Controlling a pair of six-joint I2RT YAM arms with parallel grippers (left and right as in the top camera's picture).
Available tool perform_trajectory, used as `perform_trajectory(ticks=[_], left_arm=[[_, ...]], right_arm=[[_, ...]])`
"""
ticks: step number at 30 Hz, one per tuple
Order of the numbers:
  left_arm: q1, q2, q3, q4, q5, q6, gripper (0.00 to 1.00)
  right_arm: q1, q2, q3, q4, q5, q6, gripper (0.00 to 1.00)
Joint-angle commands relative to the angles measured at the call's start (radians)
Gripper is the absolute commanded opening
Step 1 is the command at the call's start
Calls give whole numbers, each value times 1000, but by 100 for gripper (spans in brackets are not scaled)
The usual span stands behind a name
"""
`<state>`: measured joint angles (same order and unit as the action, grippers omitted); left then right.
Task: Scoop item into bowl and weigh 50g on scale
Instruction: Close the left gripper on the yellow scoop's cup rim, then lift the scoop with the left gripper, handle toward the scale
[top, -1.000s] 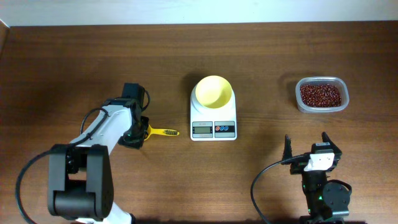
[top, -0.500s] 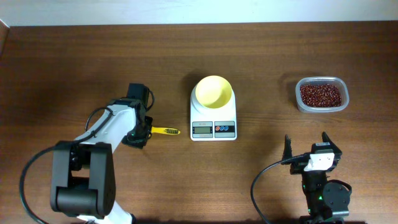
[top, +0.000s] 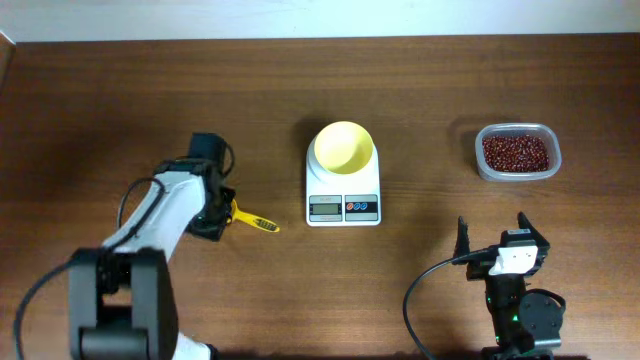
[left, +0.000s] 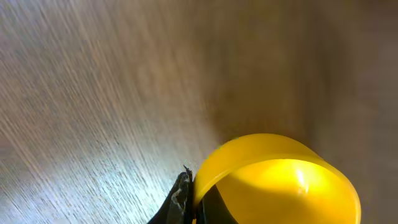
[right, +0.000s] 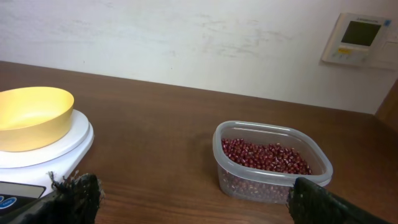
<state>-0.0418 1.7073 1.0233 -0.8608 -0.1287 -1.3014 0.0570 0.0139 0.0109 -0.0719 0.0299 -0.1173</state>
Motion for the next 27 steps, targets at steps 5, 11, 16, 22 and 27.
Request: perform_trajectory(ticks=[5,11,16,22,27], left_arm=[[19,-207,-3,16,55,121,0],[19,-351,-3,16,155,193,0],[18,-445,-3,47,346,193,0],[-34,-444,-3,170,454,46,0],[-80,-444,-3,172,383,-209,0]], right_arm=[[8,-8,-5,-6,19,-6,99],[8,-8,-5,-6,19,-6,99],[8,-8,-5,-6,19,-6,98],[8,-8,-5,-6,19,-6,99],[8,-8,-5,-6,19,-6,99]])
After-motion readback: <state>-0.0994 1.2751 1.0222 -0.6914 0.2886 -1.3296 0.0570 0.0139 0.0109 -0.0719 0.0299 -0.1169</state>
